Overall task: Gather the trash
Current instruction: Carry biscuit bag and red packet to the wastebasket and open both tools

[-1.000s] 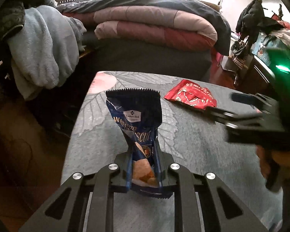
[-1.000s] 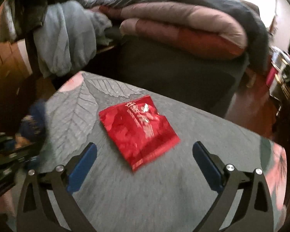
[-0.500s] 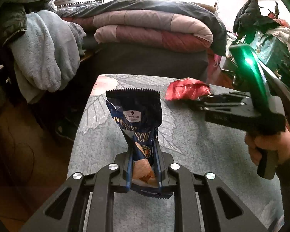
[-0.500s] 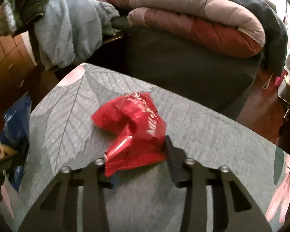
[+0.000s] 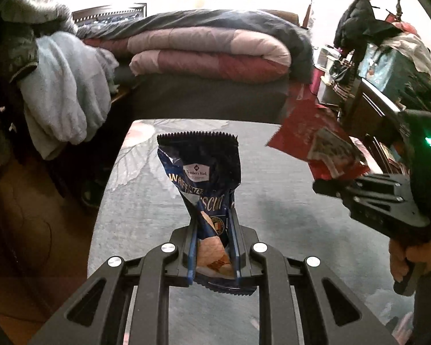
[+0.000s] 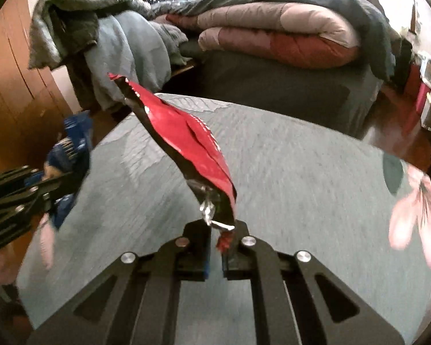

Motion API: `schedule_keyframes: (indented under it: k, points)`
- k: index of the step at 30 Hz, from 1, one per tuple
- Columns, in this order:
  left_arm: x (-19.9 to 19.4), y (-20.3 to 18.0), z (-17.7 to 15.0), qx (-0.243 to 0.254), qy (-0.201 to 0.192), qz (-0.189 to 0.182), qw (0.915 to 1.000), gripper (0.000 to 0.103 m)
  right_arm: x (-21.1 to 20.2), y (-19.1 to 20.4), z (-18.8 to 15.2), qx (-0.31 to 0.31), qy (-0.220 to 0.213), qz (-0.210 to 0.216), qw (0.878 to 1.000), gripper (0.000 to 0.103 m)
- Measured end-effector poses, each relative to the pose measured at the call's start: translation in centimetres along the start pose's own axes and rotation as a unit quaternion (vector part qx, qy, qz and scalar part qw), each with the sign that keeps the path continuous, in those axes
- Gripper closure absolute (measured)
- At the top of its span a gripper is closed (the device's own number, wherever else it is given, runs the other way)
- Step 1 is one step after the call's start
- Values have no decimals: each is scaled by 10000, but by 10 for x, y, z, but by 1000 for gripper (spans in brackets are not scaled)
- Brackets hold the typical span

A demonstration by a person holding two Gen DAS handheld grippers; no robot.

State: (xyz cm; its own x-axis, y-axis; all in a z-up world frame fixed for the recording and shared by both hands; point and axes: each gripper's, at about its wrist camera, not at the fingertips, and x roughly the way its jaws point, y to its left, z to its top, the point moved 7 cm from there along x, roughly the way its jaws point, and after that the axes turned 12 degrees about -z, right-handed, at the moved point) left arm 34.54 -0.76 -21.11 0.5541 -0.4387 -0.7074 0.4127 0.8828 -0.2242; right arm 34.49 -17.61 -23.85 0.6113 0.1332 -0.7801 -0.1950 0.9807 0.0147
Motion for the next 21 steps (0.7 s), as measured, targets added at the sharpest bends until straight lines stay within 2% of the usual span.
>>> schedule_keyframes:
  k: [5,9,14,21]
  points:
    - [-10,-32,-2,243,-47,-59,9997,84,-44,-21,-32,255,-155,-14,9996,96]
    - [-11,-68,-4,459,-11,-227,9987,84,-74,-46,-62,458,-275,-180,9984,96]
    - [-5,-123,-6,726,21,-604,9955,84,-103,-81,-99,803,-369,-400,9953,96]
    - [13,-209,-6,1161,143,-1179,9861,84,-145,-143,-140,1433,-632,-759,9847,95]
